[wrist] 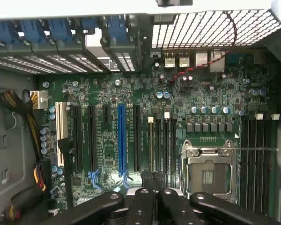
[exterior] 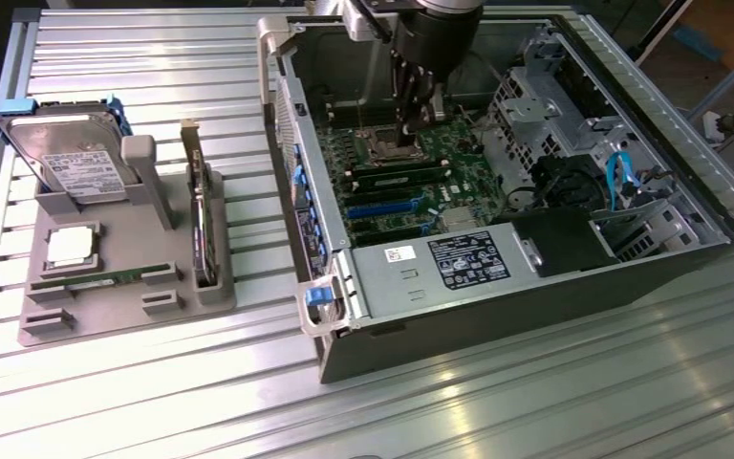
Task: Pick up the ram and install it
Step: 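Press down the ram until it locks into place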
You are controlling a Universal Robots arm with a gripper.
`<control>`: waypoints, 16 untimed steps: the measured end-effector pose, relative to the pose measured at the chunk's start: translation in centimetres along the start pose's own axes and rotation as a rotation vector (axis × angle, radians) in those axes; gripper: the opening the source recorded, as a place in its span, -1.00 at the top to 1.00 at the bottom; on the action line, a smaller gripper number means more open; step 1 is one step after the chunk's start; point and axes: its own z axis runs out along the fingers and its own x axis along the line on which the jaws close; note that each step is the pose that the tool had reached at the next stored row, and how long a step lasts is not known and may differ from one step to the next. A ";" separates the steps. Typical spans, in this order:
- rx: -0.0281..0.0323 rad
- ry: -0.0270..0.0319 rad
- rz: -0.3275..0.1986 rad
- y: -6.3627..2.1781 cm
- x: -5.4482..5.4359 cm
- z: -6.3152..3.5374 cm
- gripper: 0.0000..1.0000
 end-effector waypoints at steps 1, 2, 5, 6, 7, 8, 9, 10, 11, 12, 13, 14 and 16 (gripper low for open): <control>0.0000 0.0000 0.000 -0.28 0.0 0.01 0.79; -0.0001 0.0001 0.000 -0.49 0.0 0.01 0.79; -0.0001 0.0001 0.000 -1.08 0.0 0.02 0.79; 0.0000 0.0000 0.000 -1.26 0.0 0.03 0.79; 0.0000 0.0000 0.000 -1.44 0.0 0.03 0.79; 0.0000 0.0000 0.000 -1.63 0.0 0.04 0.79; 0.0000 0.0000 0.000 -1.88 0.0 0.04 0.79; 0.0000 0.0000 0.000 -2.06 0.0 0.05 0.79; 0.0000 0.0000 0.000 -2.31 0.0 0.05 0.79; 0.0000 0.0001 0.000 -2.47 0.0 0.05 0.79; -0.0001 0.0001 0.000 -2.53 0.0 0.05 0.79; -0.0001 0.0000 0.000 -2.54 0.0 0.06 0.79; -0.0001 0.0001 0.000 -2.54 0.0 0.05 0.79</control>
